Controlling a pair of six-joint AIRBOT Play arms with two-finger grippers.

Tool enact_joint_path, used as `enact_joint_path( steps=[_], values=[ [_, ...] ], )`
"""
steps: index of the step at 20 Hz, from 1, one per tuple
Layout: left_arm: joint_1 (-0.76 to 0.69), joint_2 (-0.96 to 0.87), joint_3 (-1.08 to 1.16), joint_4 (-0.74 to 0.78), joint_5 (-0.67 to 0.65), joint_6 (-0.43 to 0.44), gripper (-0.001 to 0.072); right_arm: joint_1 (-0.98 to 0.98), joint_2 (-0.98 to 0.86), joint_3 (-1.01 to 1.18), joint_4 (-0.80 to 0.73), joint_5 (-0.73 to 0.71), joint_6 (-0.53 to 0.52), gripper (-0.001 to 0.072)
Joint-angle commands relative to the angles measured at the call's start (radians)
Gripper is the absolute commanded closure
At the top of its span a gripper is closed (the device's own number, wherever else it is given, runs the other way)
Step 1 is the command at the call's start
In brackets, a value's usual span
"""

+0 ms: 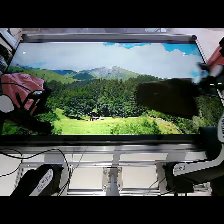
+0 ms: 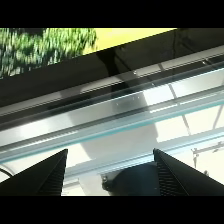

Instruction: Fold the clothes and pants, and hang the long-sleeved shirts on hangers.

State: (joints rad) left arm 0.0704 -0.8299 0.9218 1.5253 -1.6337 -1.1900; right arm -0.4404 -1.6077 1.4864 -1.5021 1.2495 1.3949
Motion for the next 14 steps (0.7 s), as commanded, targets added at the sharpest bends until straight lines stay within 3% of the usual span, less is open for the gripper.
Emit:
enact_joint_path(
  steps=[1,2,3,4,5,8,10,14],
  values=[
    [0.000,0.000,0.000,0.000,0.000,0.000,0.0095,-0.248,-0.006,0.031,-0.061,-0.013,0.060,0.0696],
    [0.000,0.000,0.000,0.000,0.000,0.000,0.0095,-0.293,-0.011,0.031,-0.062,-0.012,0.059,0.0694],
    [0.000,0.000,0.000,0.000,0.000,0.000,0.0095,-0.323,-0.016,0.031,-0.062,-0.014,0.060,0.0602],
    [0.000,0.000,0.000,0.000,0.000,0.000,0.0095,-0.349,-0.021,0.031,-0.062,-0.014,0.060,0.0419],
    [0.000,0.000,0.000,0.000,0.000,0.000,0.0095,-0.366,-0.023,0.031,-0.064,-0.014,0.060,0.0324],
    [0.000,0.000,0.000,0.000,0.000,0.000,0.0095,-0.393,-0.021,0.032,-0.066,-0.013,0.060,0.0314],
    [0.000,0.000,0.000,0.000,0.000,0.000,0.0095,-0.393,-0.013,0.032,-0.027,-0.002,0.070,0.0143],
    [0.000,0.000,0.000,0.000,0.000,0.000,0.0095,-0.314,0.043,0.031,0.304,0.023,-0.055,0.0155]
  ],
)
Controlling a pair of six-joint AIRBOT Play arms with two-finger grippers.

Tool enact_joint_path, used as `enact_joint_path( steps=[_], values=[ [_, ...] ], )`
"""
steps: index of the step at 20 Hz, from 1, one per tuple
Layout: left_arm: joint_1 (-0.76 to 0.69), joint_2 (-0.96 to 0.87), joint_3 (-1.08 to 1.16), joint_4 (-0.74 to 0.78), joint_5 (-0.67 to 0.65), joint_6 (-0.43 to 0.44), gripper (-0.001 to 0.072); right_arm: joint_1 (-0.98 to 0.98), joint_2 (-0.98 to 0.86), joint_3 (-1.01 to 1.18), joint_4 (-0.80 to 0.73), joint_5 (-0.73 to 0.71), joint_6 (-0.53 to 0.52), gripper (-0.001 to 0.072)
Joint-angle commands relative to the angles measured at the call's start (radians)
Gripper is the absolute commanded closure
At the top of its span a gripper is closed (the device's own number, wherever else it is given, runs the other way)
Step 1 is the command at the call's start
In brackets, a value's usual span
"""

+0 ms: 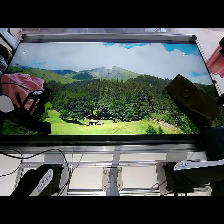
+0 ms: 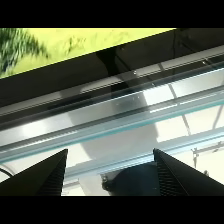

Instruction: Fold the clothes and pants, and hang the long-sleeved shirts on hangers.

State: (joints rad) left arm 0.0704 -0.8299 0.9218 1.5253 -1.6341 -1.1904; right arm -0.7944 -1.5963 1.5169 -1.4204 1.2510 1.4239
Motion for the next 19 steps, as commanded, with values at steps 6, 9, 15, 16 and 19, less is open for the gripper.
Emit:
enact_joint_path(
  steps=[6,9,15,16,19],
  values=[
    [0.000,0.000,0.000,0.000,0.000,0.000,0.0095,0.442,0.097,-0.003,0.353,0.193,-0.169,0.0688],
    [0.000,0.000,0.000,0.000,0.000,0.000,0.0095,0.705,0.096,-0.039,0.280,0.202,-0.171,0.0696],
    [0.000,0.000,0.000,0.000,0.000,0.000,0.0095,1.072,0.088,-0.143,0.186,0.158,-0.169,0.0695],
    [0.000,0.000,0.000,0.000,0.000,0.000,0.0095,1.108,0.087,-0.160,0.186,0.146,-0.168,0.0696],
    [0.000,0.000,0.000,0.000,0.000,0.000,0.0095,1.182,0.087,-0.209,0.187,0.105,-0.141,0.0696]
  ],
)
